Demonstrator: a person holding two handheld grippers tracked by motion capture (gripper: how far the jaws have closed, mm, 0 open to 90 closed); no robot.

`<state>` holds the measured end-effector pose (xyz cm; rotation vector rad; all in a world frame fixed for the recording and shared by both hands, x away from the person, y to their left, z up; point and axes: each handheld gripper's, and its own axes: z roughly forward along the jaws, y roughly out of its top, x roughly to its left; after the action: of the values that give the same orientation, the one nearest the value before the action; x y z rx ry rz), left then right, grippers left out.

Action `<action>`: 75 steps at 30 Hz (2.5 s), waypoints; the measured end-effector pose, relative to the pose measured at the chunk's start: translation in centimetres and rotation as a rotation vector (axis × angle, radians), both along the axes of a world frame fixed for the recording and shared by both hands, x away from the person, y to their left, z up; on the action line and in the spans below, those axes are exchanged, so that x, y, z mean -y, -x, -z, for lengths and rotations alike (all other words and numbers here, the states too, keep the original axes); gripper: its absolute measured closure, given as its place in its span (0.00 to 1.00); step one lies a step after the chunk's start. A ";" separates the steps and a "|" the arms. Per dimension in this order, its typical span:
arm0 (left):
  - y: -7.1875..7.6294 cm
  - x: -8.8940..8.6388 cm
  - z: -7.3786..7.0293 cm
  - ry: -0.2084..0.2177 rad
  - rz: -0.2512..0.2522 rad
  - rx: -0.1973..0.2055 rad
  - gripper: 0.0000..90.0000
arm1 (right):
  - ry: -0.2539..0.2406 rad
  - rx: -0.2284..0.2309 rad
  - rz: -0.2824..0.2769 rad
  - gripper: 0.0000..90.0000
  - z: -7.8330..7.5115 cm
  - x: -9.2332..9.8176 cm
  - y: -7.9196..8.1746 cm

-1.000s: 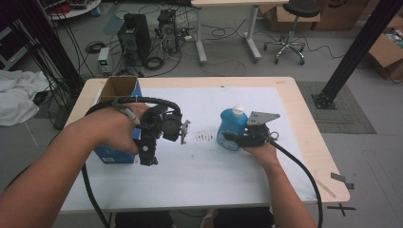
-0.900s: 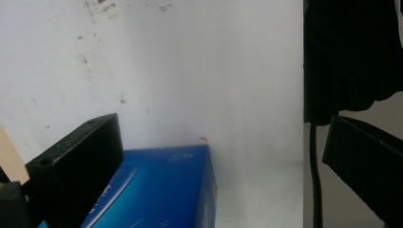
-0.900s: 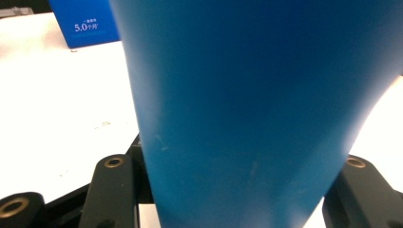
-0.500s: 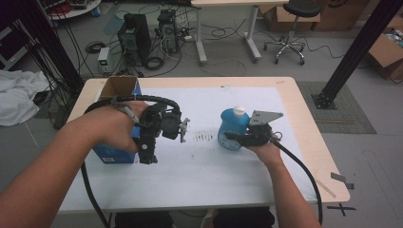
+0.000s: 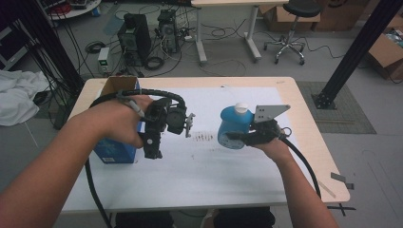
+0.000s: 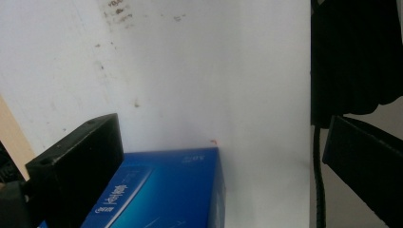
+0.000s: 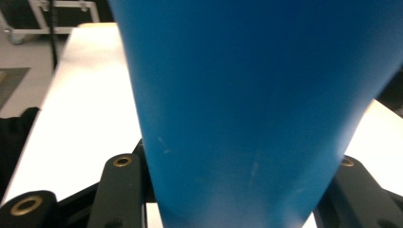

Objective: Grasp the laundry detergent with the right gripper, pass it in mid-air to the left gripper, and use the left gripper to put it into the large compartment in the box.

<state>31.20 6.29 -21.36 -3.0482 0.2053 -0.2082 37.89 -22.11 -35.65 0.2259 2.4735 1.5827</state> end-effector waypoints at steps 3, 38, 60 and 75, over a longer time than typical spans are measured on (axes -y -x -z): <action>-0.1 0.1 0.0 0.006 -0.001 -0.001 0.00 | 0.012 0.007 -0.039 0.53 -0.3 -0.6 0.6; -0.5 1.1 -0.2 0.008 -0.013 -0.014 0.00 | 0.047 -0.025 -0.291 0.53 -0.6 -8.6 3.5; -1.0 1.0 2.0 0.033 -0.036 -0.065 0.00 | 0.039 -0.031 -0.337 0.53 1.4 -13.7 3.6; -0.7 1.5 2.8 0.051 -0.041 -0.068 0.00 | 0.025 -0.028 -0.335 0.52 1.9 -15.6 3.9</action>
<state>31.91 4.80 -24.18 -3.1098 0.1436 -0.1081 33.99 -6.54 -37.57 -0.1821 2.6597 1.6746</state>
